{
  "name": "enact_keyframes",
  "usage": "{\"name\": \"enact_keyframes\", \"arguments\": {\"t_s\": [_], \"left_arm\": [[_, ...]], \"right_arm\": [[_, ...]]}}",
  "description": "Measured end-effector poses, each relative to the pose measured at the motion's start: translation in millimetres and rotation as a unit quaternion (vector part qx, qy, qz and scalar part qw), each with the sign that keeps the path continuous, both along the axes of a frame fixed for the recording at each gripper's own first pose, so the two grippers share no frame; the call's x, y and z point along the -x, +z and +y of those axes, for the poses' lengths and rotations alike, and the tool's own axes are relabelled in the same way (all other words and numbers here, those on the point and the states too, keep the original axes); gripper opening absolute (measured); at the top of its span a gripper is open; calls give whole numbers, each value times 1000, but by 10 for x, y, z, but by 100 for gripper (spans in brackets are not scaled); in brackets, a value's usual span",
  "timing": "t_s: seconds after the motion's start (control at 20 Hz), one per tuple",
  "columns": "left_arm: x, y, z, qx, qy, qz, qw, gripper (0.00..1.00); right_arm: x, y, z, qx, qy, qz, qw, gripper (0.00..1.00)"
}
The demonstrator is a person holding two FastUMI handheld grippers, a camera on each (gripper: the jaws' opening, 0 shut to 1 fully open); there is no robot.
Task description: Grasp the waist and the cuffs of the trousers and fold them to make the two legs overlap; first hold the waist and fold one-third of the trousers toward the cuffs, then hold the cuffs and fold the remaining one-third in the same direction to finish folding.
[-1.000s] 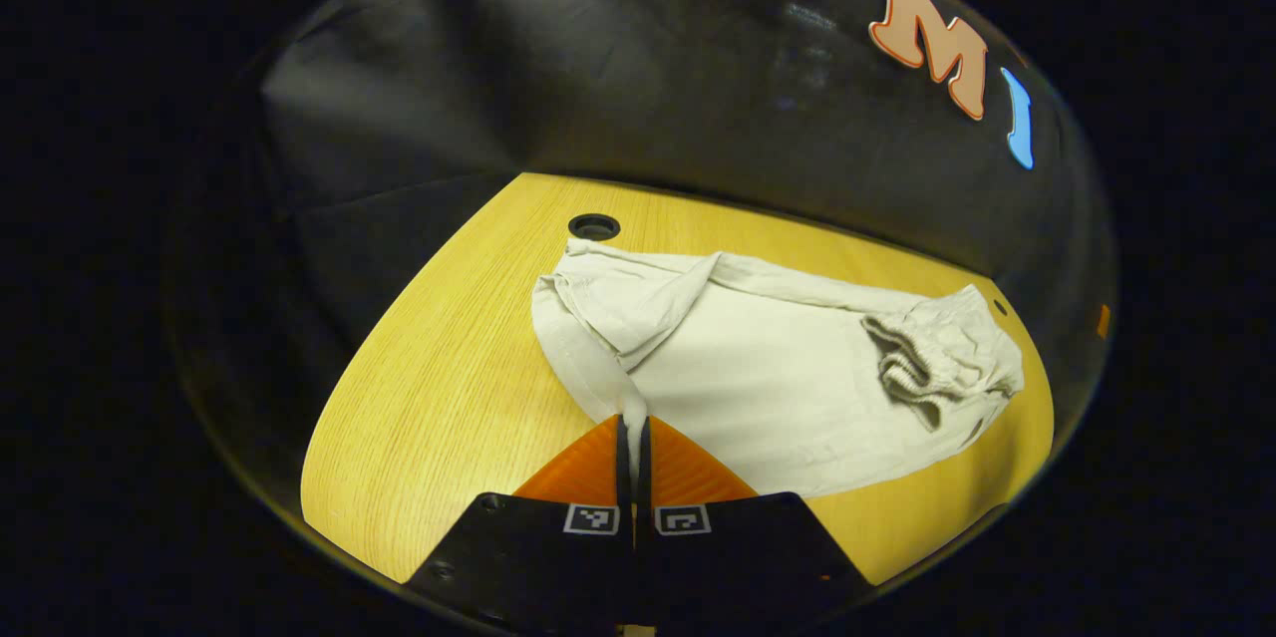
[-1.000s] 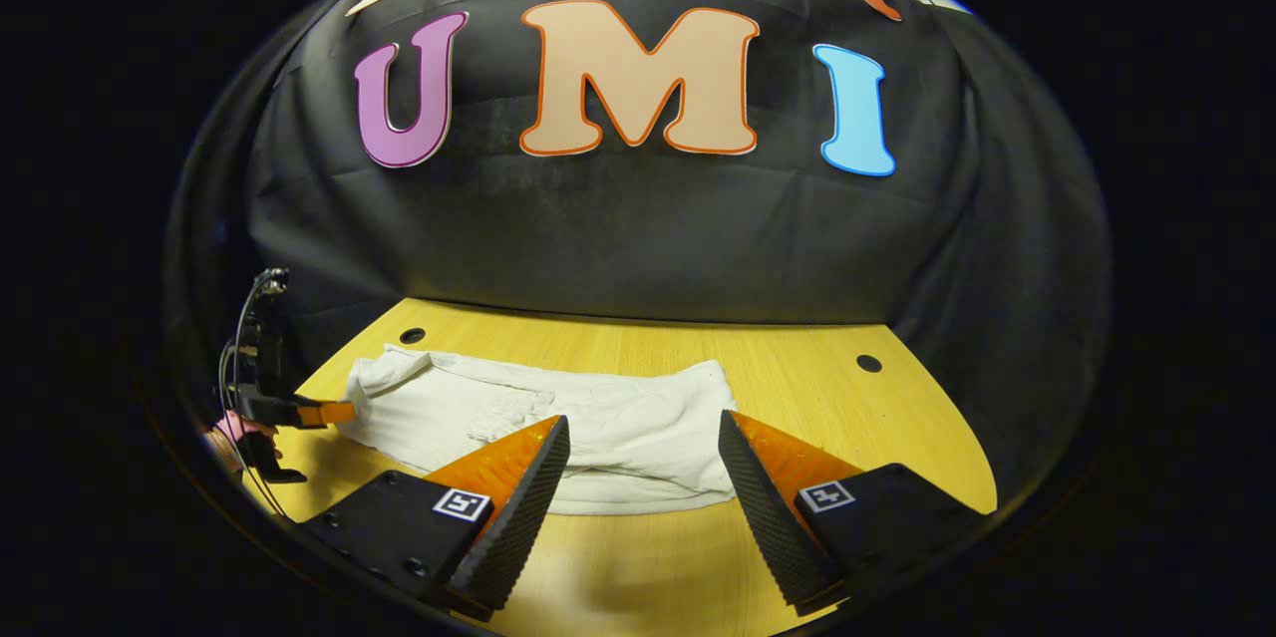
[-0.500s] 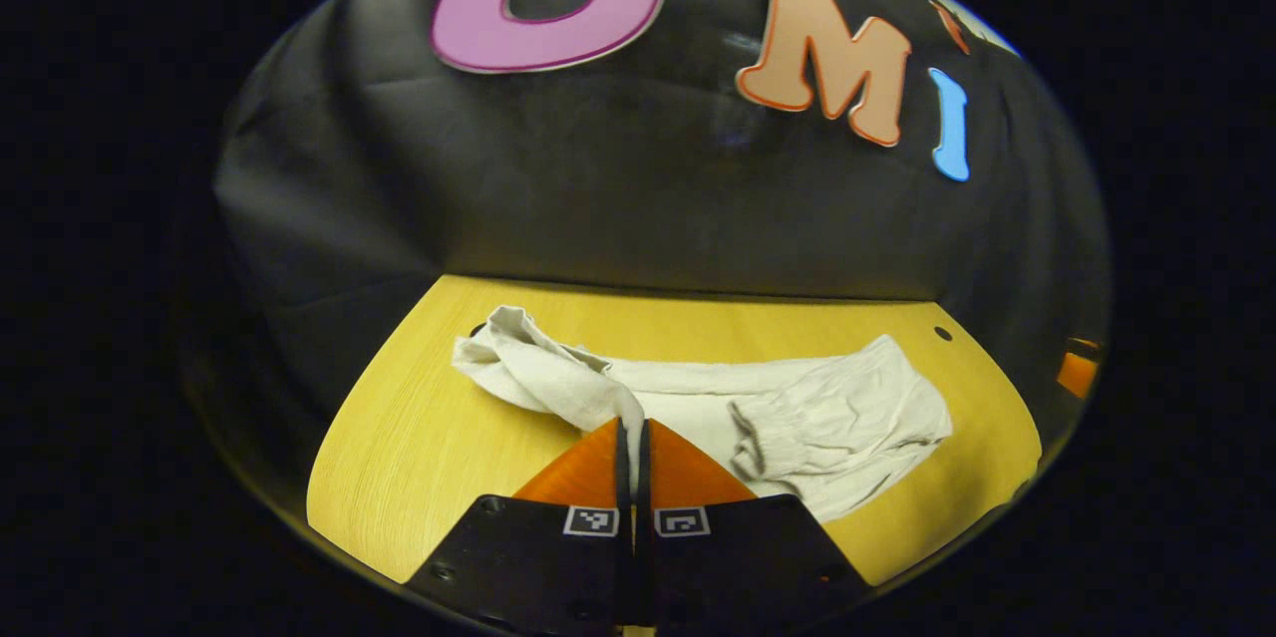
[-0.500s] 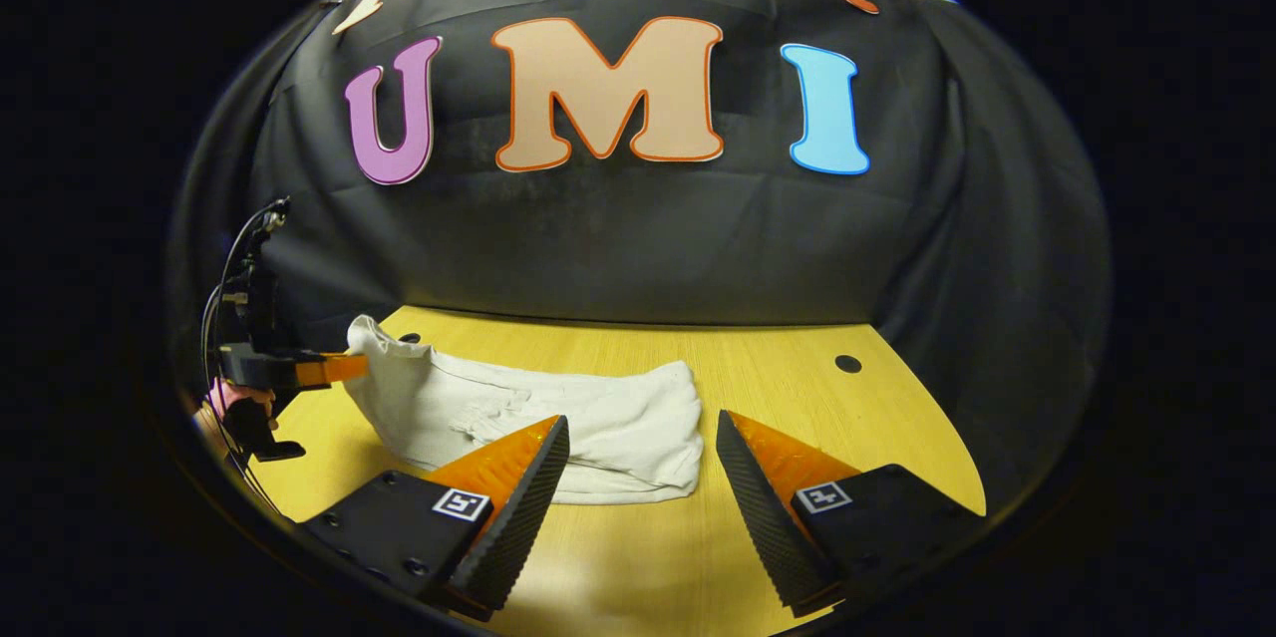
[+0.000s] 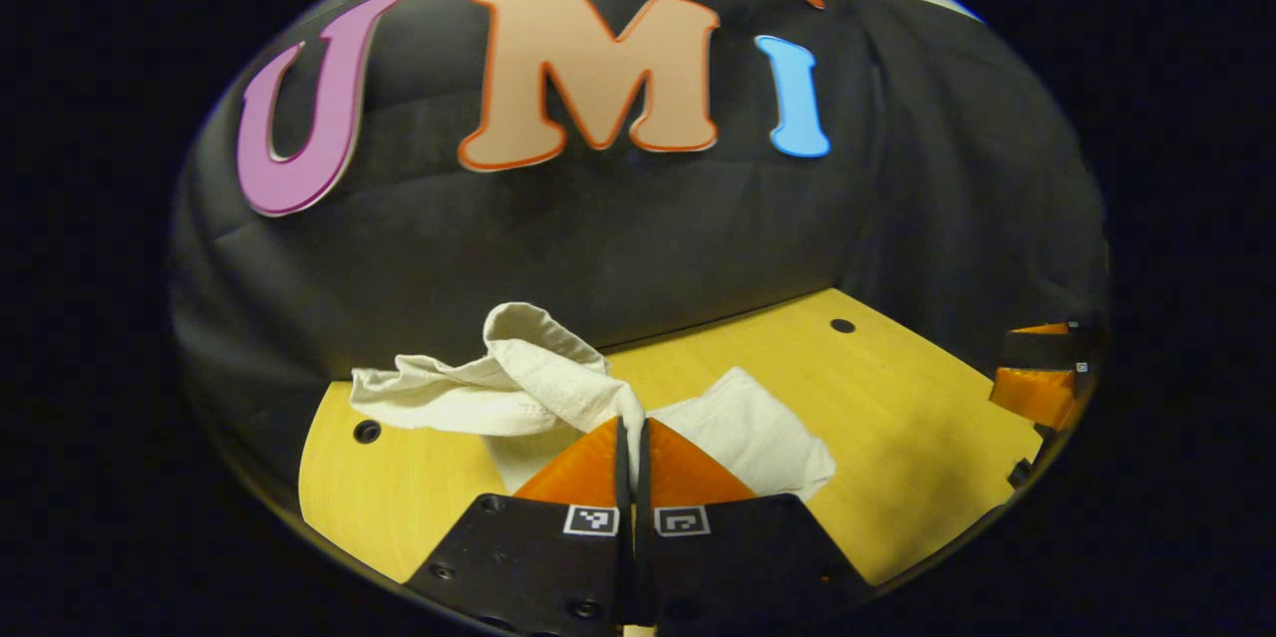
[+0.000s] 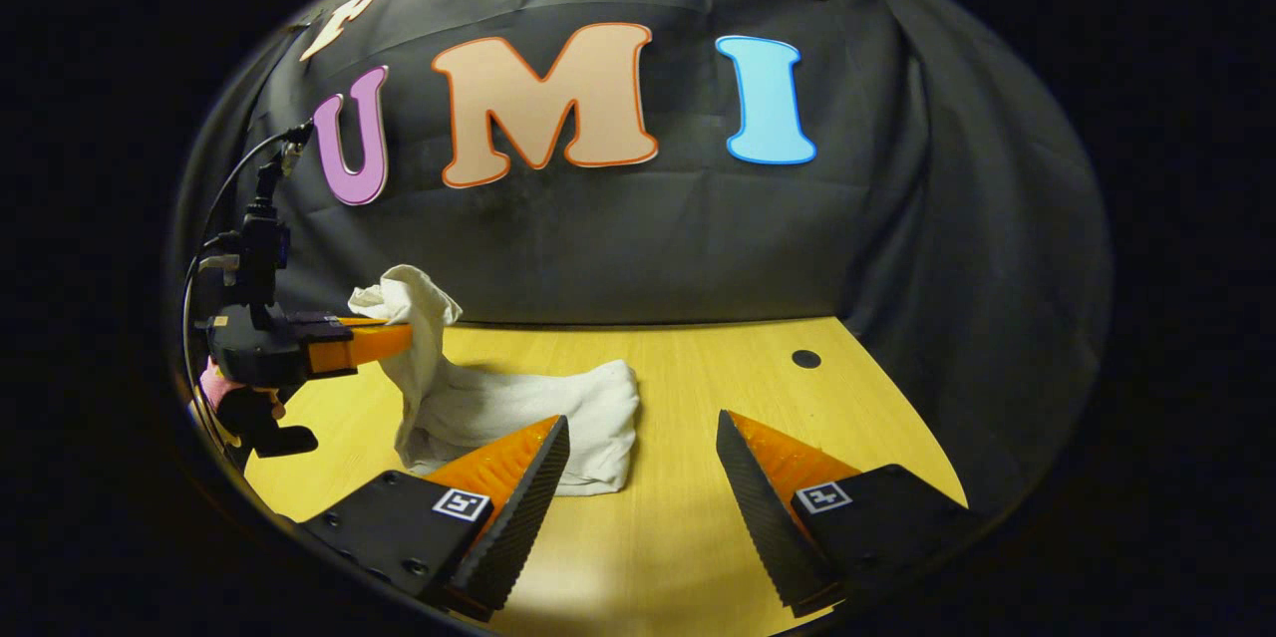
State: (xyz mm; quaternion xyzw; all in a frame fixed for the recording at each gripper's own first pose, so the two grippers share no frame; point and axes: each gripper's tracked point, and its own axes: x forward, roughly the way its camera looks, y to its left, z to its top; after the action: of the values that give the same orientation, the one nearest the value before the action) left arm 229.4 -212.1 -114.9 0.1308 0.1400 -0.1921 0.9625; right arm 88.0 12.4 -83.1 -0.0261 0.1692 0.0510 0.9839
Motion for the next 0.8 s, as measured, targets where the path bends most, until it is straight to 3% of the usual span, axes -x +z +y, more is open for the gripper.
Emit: {"name": "enact_keyframes", "arguments": {"t_s": [0.2, 0.4, 0.65, 0.8], "left_arm": [[50, -389, -544, -56, -51, 30, 997, 0], [104, -988, -923, -90, -77, 68, 991, 0], [123, -1451, -1005, -90, -64, 110, 988, 8], [149, -1562, -1048, -63, -60, 128, 988, 16]], "right_arm": [[21, -50, -315, -6, -13, 7, 1000, 92], [68, -179, -553, -7, -21, 20, 1000, 92], [147, -238, -689, -9, -29, 26, 999, 97], [209, -229, -699, -9, -30, 25, 999, 96]]}}
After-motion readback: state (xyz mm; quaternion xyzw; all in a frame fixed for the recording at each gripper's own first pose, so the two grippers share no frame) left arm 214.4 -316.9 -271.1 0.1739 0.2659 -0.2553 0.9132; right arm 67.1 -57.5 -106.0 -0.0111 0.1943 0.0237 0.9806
